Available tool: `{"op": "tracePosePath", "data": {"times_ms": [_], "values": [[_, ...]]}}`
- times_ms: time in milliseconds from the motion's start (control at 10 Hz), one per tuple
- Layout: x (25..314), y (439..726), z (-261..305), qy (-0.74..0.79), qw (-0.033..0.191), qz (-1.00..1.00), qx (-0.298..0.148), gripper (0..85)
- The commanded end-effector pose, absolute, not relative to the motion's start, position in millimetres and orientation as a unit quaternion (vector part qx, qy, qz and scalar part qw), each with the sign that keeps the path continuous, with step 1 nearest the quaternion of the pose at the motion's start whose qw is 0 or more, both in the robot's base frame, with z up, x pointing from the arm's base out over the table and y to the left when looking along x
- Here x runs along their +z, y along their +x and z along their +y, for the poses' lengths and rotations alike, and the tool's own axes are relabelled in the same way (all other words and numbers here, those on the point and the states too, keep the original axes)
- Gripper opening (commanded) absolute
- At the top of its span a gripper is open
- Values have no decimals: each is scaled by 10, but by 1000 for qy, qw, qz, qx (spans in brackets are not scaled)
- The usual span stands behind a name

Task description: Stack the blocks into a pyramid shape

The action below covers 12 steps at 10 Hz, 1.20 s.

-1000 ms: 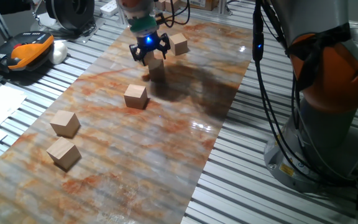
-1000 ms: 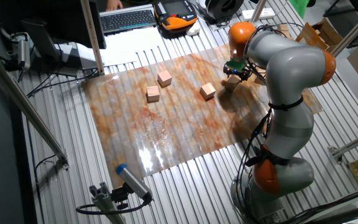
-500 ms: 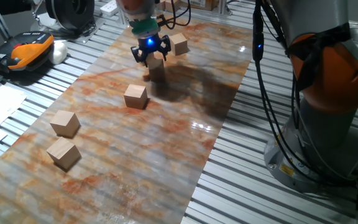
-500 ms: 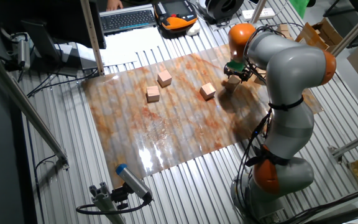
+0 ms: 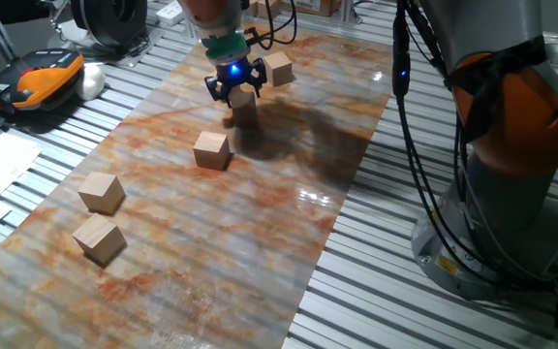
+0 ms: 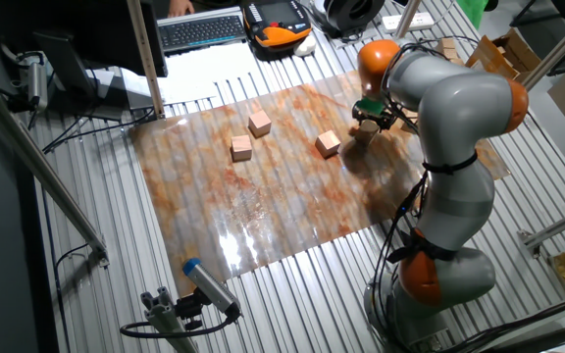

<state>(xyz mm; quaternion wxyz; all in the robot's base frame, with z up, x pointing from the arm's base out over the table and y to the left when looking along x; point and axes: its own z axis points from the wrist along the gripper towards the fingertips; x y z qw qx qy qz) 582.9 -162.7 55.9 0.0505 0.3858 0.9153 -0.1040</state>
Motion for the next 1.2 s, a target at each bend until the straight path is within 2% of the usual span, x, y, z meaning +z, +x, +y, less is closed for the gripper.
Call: {"op": "tracePosePath", "data": {"times_ms": [0, 400, 900, 1100], "values": [[550, 5820, -1622, 386, 51, 915, -106, 680], [518, 5795, -1591, 396, 51, 914, -71, 680], [470, 5754, -1565, 405, 32, 913, -24, 680], [466, 5749, -1568, 403, 32, 914, -21, 680]]}}
